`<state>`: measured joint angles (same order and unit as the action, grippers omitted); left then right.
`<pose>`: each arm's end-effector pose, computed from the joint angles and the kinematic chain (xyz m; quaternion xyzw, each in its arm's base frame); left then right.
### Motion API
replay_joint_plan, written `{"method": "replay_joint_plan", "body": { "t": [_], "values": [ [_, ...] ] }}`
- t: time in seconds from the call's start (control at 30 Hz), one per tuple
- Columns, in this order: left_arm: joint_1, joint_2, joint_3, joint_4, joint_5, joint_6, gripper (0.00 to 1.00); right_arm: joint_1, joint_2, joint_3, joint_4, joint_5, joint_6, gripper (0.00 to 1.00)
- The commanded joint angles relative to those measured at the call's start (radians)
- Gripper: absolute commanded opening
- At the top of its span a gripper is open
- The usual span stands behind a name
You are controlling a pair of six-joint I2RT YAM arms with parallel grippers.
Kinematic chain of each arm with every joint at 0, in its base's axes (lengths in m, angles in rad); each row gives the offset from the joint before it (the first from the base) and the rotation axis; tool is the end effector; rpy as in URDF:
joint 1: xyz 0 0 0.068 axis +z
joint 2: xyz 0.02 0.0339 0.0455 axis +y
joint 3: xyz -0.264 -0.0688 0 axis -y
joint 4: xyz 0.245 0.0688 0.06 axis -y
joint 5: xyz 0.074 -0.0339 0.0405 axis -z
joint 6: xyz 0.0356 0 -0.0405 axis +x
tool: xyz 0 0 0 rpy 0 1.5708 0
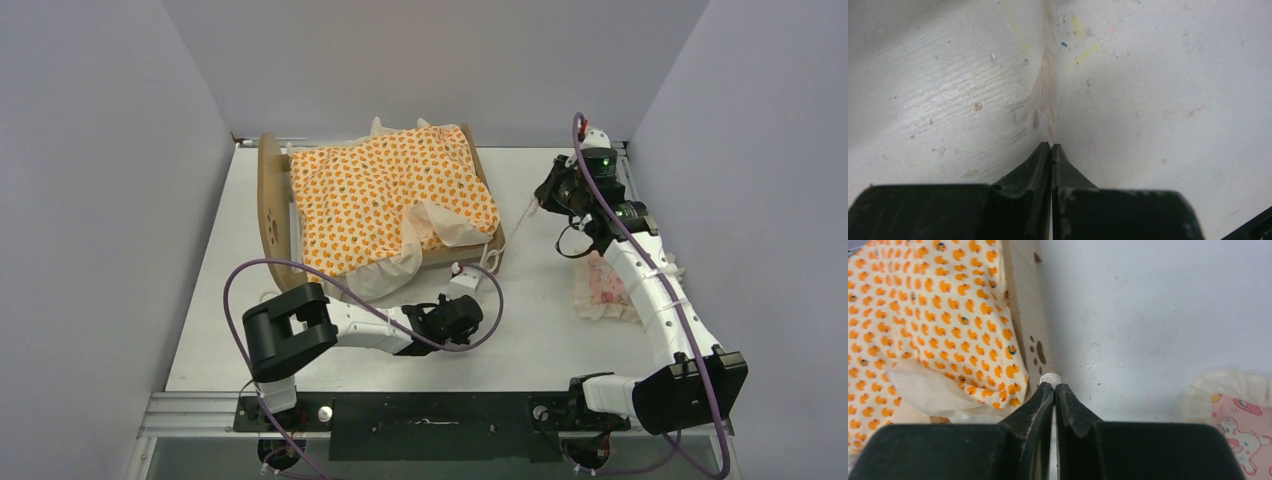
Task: Set up the pet bed
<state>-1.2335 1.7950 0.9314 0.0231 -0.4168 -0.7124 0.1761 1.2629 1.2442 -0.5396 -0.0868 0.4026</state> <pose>0.1309 -0.3298 0.1443 0.1640 0.9020 -0.1800 0.3564 0.2741 0.0519 0.3625 0.0778 0.8705 0.1746 0.4535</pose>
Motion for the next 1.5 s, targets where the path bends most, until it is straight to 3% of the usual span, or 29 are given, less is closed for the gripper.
{"method": "replay_joint_plan", "body": {
  "t": [0.0,0.27,0.6,0.87,1.17,1.33,1.47],
  "values": [
    [-0.001,0.056,-0.021,-0.006,0.018,-0.047,0.0,-0.011,-0.019,0.108,0.102,-0.086,-0.002,0.05],
    [-0.015,0.031,-0.149,-0.02,0.032,-0.152,0.0,-0.053,-0.015,0.166,0.121,-0.156,0.023,0.05],
    [-0.056,0.118,-0.115,-0.182,0.032,-0.192,0.0,-0.108,0.052,0.238,0.17,-0.214,0.045,0.05],
    [-0.101,-0.11,-0.293,-0.281,-0.029,-0.287,0.0,-0.125,0.017,0.168,0.154,-0.286,0.038,0.05],
    [-0.116,-0.392,-0.253,-0.547,-0.147,-0.307,0.0,-0.173,-0.08,-0.117,0.183,-0.225,0.054,0.05],
    [-0.129,-0.466,-0.379,-0.537,-0.097,-0.397,0.0,-0.22,-0.035,-0.121,0.238,-0.227,0.075,0.05],
    [-0.139,-0.417,-0.404,-0.461,-0.069,-0.393,0.0,-0.253,0.028,-0.095,0.314,-0.223,0.111,0.05]
  ]
}}
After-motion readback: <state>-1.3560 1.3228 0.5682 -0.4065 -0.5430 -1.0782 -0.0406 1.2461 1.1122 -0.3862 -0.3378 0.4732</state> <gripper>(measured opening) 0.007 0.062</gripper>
